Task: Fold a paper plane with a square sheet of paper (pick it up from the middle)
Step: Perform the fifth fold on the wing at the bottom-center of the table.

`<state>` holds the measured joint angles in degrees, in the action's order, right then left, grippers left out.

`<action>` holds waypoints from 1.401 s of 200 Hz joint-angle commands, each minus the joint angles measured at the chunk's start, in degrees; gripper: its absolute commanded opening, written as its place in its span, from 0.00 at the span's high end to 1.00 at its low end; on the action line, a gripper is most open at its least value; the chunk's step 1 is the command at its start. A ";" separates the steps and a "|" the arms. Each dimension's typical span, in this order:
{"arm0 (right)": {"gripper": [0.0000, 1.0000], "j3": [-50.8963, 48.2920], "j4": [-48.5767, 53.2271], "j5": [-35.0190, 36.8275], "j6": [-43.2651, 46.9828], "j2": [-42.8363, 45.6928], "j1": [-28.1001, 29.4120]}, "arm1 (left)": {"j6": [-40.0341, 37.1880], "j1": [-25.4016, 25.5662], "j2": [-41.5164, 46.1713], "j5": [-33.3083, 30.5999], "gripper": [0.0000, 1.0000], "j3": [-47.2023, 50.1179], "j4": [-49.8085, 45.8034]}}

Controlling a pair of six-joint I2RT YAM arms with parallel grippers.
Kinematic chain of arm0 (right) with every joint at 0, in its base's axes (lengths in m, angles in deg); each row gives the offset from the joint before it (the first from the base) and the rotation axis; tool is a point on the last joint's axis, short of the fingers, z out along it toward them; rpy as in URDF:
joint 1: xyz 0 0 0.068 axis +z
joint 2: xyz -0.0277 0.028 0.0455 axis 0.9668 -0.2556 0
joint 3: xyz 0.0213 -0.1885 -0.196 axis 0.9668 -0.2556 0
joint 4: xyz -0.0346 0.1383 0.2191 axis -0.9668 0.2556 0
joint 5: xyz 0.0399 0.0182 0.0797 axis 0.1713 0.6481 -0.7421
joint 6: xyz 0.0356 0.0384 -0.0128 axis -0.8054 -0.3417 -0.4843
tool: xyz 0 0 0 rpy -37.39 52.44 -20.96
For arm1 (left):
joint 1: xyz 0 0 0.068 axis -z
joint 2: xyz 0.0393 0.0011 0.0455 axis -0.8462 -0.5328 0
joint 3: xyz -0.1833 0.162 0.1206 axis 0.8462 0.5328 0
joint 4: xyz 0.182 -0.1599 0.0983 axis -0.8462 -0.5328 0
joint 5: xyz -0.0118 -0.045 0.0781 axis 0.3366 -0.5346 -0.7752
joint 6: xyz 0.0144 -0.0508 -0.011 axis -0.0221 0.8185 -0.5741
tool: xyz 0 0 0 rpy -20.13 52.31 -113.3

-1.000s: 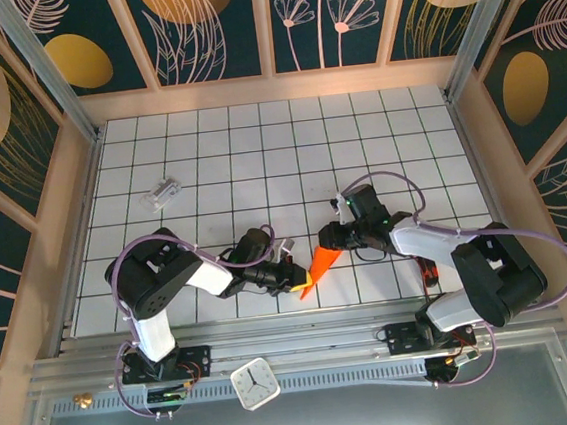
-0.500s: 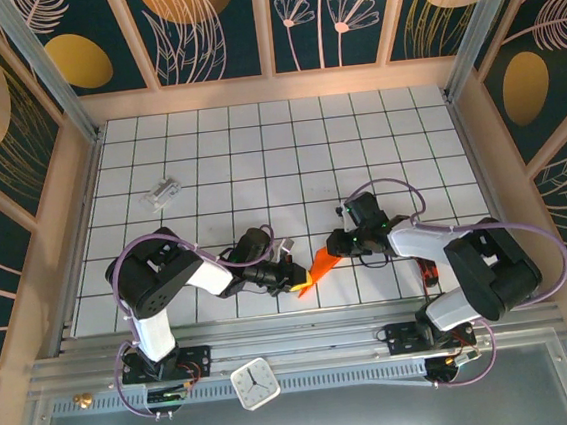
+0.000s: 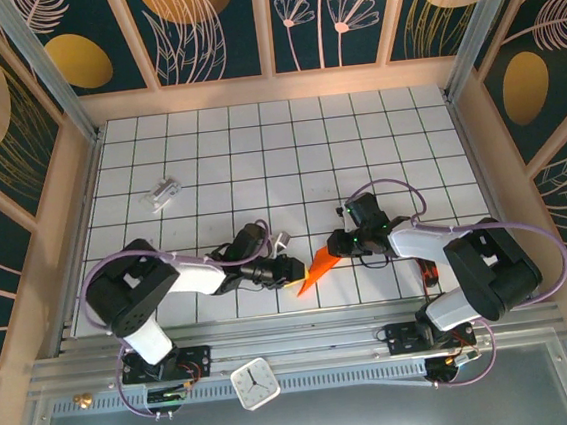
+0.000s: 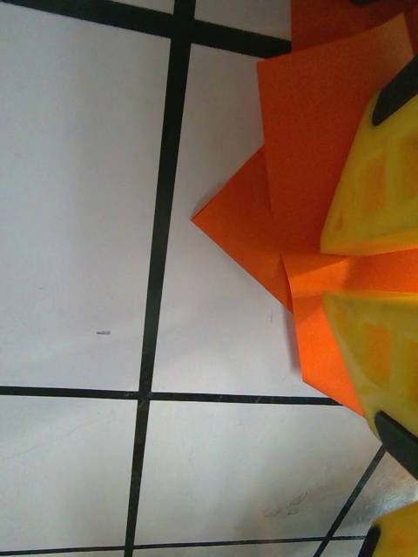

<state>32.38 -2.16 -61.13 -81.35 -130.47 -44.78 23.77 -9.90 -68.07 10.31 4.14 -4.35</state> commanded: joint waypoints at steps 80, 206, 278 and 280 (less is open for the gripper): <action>0.80 -1.46 2.62 1.75 0.07 -0.69 -0.62 | -20.00 4.06 0.49 -7.57 0.61 -8.06 -20.85; 0.80 -1.53 2.45 1.57 0.41 -1.23 -0.67 | -20.87 4.31 -2.43 -8.42 0.89 -8.61 -24.31; 0.80 -1.80 2.55 1.65 0.30 -0.88 -0.71 | -19.74 4.59 7.30 -13.17 0.81 -7.80 -22.29; 0.80 -1.80 2.60 1.65 0.33 -0.88 -0.71 | -19.74 4.69 7.55 -13.31 0.82 -7.77 -22.13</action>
<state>32.38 -2.14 -61.37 -81.33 -130.49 -45.11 3.91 -5.68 -65.27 0.10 -3.81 -26.39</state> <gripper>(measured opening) 0.201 0.203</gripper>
